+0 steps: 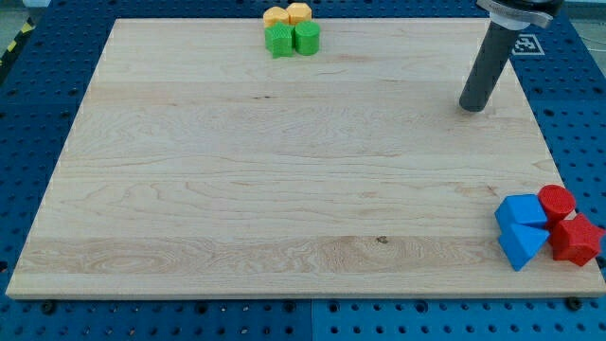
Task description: Place your arm at the center right of the board
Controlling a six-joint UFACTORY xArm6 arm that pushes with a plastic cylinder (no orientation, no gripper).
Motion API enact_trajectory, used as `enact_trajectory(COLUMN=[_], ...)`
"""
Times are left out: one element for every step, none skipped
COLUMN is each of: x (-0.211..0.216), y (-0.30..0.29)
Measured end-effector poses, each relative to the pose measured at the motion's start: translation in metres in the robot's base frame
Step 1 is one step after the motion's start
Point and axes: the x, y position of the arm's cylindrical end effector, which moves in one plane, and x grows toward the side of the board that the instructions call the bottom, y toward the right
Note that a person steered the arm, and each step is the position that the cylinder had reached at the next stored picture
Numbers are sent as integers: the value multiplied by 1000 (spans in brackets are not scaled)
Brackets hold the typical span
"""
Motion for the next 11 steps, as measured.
enact_trajectory(x=[0, 0, 0, 0, 0, 0, 0, 0, 0, 0, 0], y=[2, 2, 5, 7, 11, 16, 21, 25, 28, 31, 38])
